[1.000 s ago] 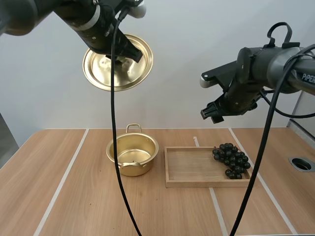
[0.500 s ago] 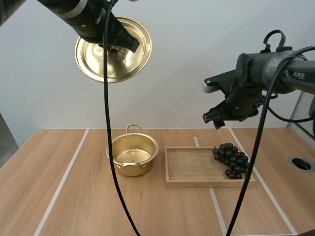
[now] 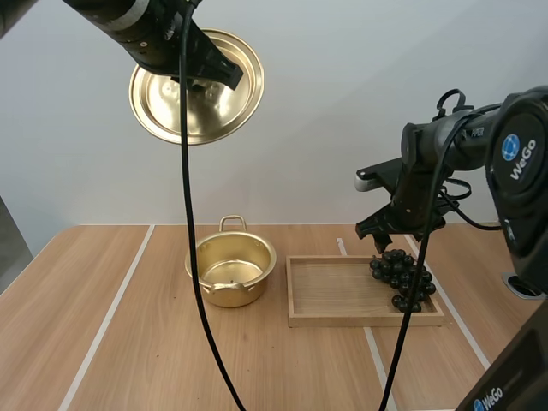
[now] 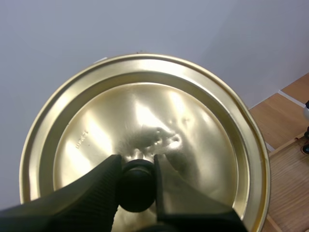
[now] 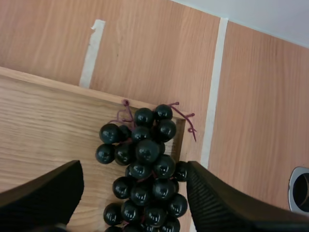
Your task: Open the pot, put the grape inside, and close it
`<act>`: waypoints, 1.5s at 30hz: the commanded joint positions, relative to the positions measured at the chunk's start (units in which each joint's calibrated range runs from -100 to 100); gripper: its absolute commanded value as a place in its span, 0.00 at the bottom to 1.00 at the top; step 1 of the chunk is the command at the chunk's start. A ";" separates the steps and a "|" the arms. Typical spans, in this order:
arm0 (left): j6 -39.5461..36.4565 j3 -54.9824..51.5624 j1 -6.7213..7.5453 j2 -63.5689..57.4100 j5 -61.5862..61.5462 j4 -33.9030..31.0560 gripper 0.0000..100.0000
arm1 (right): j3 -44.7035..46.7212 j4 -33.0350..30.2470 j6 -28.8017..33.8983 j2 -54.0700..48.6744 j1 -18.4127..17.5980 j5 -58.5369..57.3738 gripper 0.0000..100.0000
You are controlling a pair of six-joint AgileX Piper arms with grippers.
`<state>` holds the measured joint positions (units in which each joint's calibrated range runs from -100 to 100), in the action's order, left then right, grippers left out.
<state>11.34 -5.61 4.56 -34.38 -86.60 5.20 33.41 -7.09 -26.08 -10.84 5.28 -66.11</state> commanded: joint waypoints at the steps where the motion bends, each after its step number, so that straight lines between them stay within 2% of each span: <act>1: -0.68 0.63 0.10 -0.60 1.29 0.96 0.00 | -0.36 -0.71 0.36 0.60 1.08 1.43 1.00; 7: -0.68 0.63 0.10 -0.60 1.29 0.96 0.00 | -0.36 -1.83 0.36 3.39 1.79 1.92 1.00; 17: -0.68 0.63 0.10 -0.60 1.29 0.96 0.00 | -0.36 -1.83 0.36 8.59 1.79 9.04 1.00; 25: -0.43 0.63 0.10 -0.60 1.29 3.58 0.00 | -0.36 -1.83 0.36 12.39 1.79 12.73 1.00; 33: 0.02 0.74 0.10 -0.60 1.83 3.86 0.00 | -0.36 -1.72 0.36 16.88 1.79 11.10 1.00; 45: 0.30 0.74 0.10 -0.60 2.03 3.86 0.00 | -0.36 -1.60 0.36 18.31 1.79 10.92 1.00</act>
<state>11.49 -5.61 4.56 -34.38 -86.60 7.96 32.66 -7.80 -25.88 6.40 6.84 -53.94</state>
